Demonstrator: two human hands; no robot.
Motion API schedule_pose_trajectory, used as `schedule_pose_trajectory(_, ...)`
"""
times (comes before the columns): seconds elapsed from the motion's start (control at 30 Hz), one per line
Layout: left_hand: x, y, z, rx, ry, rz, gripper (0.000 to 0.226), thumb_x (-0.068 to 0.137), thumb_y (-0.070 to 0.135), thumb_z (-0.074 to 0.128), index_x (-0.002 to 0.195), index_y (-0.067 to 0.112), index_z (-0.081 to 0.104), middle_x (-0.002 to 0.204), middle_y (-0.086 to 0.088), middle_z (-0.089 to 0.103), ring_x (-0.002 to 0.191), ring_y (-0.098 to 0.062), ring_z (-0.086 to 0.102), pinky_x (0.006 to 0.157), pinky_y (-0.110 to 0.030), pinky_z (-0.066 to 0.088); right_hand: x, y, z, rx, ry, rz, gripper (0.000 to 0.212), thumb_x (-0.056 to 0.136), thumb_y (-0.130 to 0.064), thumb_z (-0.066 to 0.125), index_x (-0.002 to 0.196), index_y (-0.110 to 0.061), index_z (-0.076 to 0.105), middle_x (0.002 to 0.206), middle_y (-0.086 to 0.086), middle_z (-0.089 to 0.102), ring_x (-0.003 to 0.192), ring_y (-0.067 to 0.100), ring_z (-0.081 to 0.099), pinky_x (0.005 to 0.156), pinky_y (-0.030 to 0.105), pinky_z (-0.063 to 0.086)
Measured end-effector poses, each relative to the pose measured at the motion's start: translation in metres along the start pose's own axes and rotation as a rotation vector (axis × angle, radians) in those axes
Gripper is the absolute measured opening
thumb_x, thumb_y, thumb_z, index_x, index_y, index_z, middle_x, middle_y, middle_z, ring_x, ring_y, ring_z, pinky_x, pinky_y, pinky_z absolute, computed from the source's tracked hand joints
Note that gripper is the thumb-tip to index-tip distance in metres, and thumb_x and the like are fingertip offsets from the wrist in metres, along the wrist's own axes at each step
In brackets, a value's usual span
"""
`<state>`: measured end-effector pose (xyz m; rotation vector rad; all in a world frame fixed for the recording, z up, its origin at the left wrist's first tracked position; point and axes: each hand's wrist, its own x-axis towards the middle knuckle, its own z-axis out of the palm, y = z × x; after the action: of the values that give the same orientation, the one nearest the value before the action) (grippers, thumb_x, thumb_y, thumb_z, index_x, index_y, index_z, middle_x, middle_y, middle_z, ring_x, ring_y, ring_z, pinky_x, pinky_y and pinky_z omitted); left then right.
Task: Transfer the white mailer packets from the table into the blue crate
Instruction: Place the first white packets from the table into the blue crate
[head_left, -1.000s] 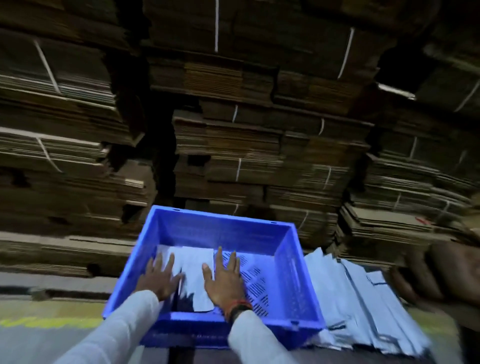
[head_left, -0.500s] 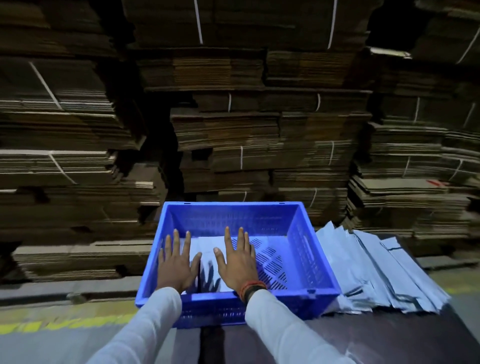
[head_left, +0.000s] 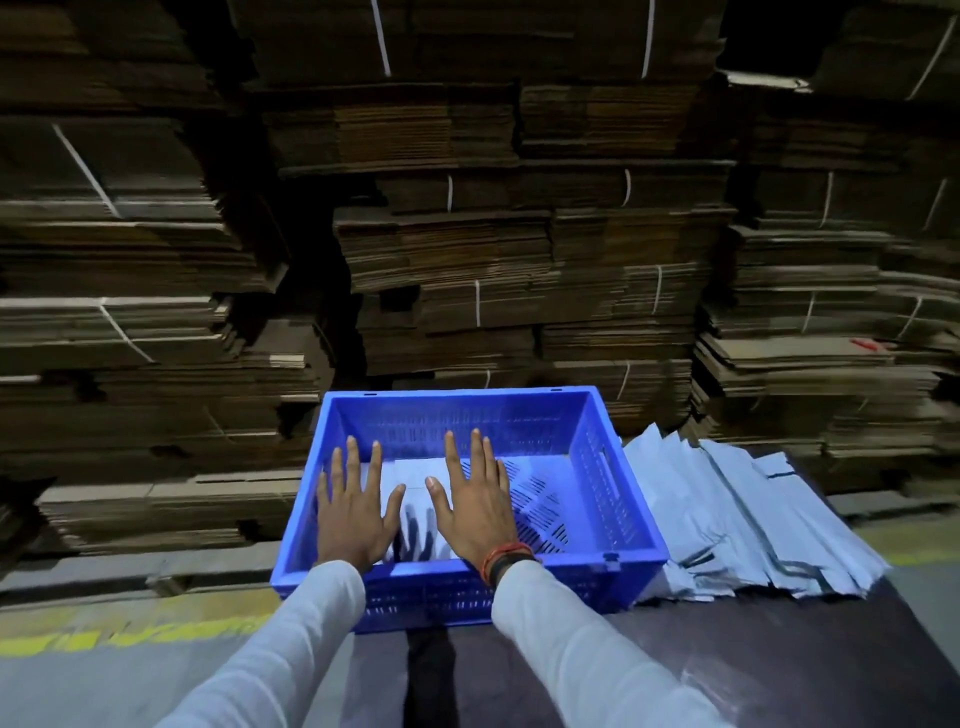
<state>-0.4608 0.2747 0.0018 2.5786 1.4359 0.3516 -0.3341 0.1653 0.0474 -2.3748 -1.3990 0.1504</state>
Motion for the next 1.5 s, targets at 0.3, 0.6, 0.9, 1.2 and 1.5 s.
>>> schedule_pose_trajectory(0.3,-0.006,0.009,-0.01,-0.015,-0.003,-0.005,0.084,0.084,0.065,0.012,0.155,0.02,0.023,0.162,-0.014,0.016,0.149,-0.036,0.015,0.118,-0.055,0.019,-0.007,0.013,-0.011,0.001,0.035,-0.044,0.076,0.089,-0.066,0.002,0.155,-0.029,0.003,0.163,0.012,-0.003,0.15,0.029,-0.004,0.12,0.047,0.007)
schedule_pose_trajectory(0.6,-0.004,0.025,-0.026,0.015,-0.036,0.032,0.086,0.082,0.065,0.001,0.157,0.023,0.008,0.164,-0.012,-0.001,0.152,-0.033,0.0,0.12,-0.052,0.01,-0.007,0.018,-0.005,-0.029,0.055,-0.023,0.068,0.096,-0.057,0.015,0.155,-0.026,0.001,0.163,0.014,-0.001,0.15,0.03,-0.003,0.121,0.049,0.01)
schedule_pose_trajectory(0.9,-0.007,0.023,-0.02,0.038,-0.025,0.052,0.072,0.099,0.054,0.032,0.157,0.023,0.002,0.164,-0.01,-0.011,0.151,-0.03,-0.01,0.122,-0.049,0.002,-0.008,0.026,-0.005,-0.024,0.017,-0.067,0.063,0.101,-0.052,0.023,0.155,-0.027,0.004,0.163,0.007,0.006,0.15,0.029,-0.001,0.12,0.051,0.01)
schedule_pose_trajectory(1.2,-0.002,0.04,-0.017,-0.011,0.003,0.067,0.069,0.098,0.052,0.037,0.156,0.021,0.016,0.164,-0.011,-0.002,0.152,-0.03,-0.001,0.121,-0.05,0.009,-0.009,0.049,-0.018,-0.041,0.033,-0.08,0.06,0.102,-0.05,0.027,0.155,-0.026,0.014,0.163,0.008,0.012,0.15,0.028,0.002,0.12,0.048,0.002)
schedule_pose_trajectory(1.5,0.005,0.142,-0.003,-0.186,0.011,0.175,0.067,0.099,0.049,0.042,0.154,0.014,0.027,0.162,-0.016,0.014,0.149,-0.035,0.018,0.116,-0.05,0.024,-0.009,0.146,-0.063,-0.037,0.169,-0.003,0.062,0.101,-0.05,0.028,0.155,-0.022,0.016,0.162,0.006,0.015,0.151,0.024,0.004,0.121,0.048,0.003)
